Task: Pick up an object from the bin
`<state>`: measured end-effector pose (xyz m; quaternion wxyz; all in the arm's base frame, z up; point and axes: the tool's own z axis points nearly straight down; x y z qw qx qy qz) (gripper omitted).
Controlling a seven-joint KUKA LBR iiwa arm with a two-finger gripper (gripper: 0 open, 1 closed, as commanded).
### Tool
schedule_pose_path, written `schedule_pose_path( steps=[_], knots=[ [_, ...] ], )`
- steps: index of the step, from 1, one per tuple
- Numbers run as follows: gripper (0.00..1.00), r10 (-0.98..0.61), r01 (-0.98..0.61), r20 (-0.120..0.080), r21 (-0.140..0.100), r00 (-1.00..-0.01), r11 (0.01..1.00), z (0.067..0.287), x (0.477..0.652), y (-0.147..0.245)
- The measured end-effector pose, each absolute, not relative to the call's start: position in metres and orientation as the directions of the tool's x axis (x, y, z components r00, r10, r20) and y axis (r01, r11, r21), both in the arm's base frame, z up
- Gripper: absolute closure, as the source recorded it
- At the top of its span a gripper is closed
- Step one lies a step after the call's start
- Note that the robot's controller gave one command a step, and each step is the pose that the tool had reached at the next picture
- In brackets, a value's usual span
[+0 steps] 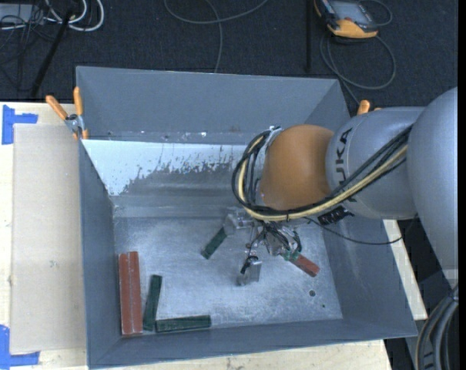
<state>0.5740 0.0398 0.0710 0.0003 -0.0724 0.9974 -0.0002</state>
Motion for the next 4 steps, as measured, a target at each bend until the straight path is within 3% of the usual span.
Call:
schedule_pose_path(
  steps=[1,2,3,4],
  knots=[
    [0.0,-0.365,-0.365,-0.004,0.0,-0.931,0.931,0.071,0.623,0.054],
    [1.0,-0.359,-0.359,-0.014,-0.001,-0.933,0.933,0.074,0.626,0.054],
    [0.0,-0.358,-0.358,-0.002,0.001,-0.934,0.934,0.071,0.622,0.053],
    [0.0,-0.602,-0.602,-0.004,-0.001,-0.799,0.799,0.072,0.621,0.075]
  ],
)
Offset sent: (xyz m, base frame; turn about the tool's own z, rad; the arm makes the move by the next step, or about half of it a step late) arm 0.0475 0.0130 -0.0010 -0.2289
